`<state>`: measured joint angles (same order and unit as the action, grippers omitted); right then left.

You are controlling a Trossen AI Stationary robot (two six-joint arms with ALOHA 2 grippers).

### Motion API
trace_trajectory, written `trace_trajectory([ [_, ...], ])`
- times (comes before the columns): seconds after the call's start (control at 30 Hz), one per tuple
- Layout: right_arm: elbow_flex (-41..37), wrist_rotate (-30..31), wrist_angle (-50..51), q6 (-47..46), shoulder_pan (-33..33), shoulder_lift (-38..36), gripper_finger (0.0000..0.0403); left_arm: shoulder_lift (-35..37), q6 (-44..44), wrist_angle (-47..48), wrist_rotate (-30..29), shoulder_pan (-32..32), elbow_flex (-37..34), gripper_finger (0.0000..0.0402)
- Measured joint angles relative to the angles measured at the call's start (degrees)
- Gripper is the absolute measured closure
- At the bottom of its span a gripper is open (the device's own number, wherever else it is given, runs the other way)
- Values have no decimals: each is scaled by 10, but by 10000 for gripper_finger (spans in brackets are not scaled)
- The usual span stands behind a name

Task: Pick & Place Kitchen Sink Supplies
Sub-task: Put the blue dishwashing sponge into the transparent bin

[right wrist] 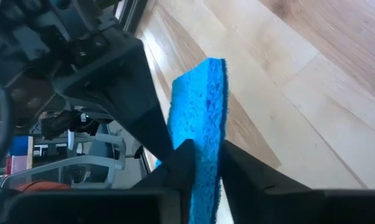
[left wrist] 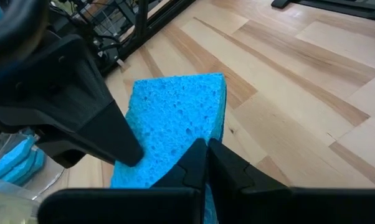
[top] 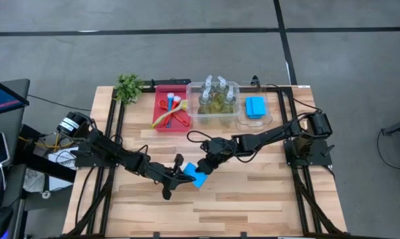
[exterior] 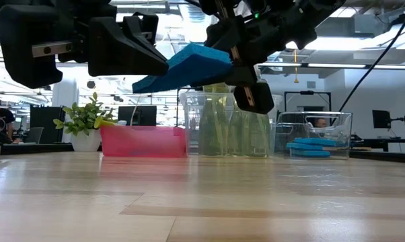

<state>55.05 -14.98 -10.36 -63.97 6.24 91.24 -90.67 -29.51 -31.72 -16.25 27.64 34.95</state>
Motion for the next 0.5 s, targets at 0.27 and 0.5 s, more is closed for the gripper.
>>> trace_trajectory([
  [0.27, 0, 1, -46, -5, 10, 0, 394, 0, 19, 2, 4, -2, 0, 390],
  [0.5, 0, 14, -46, -10, 19, 1, 398, 7, 19, 8, -16, -2, -1, 389],
])
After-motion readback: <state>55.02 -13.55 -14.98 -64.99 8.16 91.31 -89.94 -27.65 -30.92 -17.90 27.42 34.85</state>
